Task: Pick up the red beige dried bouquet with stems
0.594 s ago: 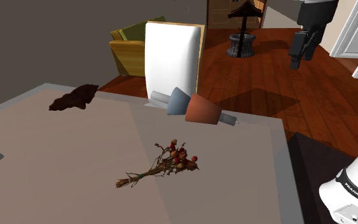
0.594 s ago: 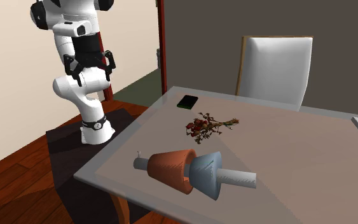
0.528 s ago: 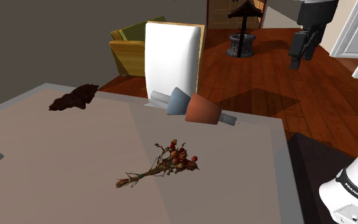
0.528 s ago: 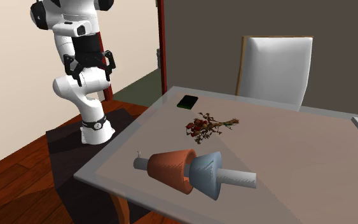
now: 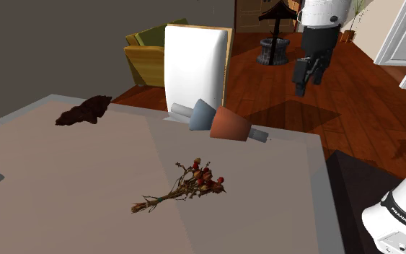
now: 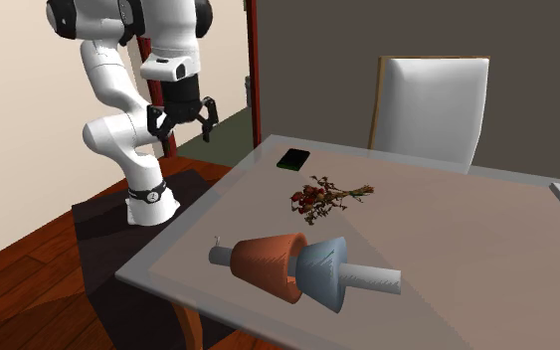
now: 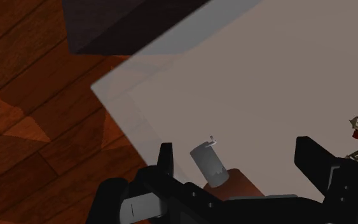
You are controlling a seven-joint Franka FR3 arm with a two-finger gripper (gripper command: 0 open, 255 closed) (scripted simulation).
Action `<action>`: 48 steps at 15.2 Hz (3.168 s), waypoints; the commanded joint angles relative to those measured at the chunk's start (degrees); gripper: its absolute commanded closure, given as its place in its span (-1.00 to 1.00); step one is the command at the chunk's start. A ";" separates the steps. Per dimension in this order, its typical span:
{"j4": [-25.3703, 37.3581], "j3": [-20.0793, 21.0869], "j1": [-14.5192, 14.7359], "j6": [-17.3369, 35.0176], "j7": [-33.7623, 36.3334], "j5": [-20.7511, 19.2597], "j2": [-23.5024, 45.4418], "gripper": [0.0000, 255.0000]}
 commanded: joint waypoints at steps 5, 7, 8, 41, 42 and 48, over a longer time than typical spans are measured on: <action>2.53 5.71 1.88 7.47 5.49 1.86 9.12 -1.00; 3.79 7.52 2.34 9.81 7.31 1.94 12.48 -1.00; 4.52 8.40 2.56 10.93 8.25 1.87 14.22 -1.00; 43.87 16.63 16.80 23.78 34.02 -20.33 69.20 -1.00; 43.89 16.63 16.80 23.78 34.03 -20.34 69.21 -1.00; 43.84 16.60 16.80 23.90 34.04 -20.37 69.29 1.00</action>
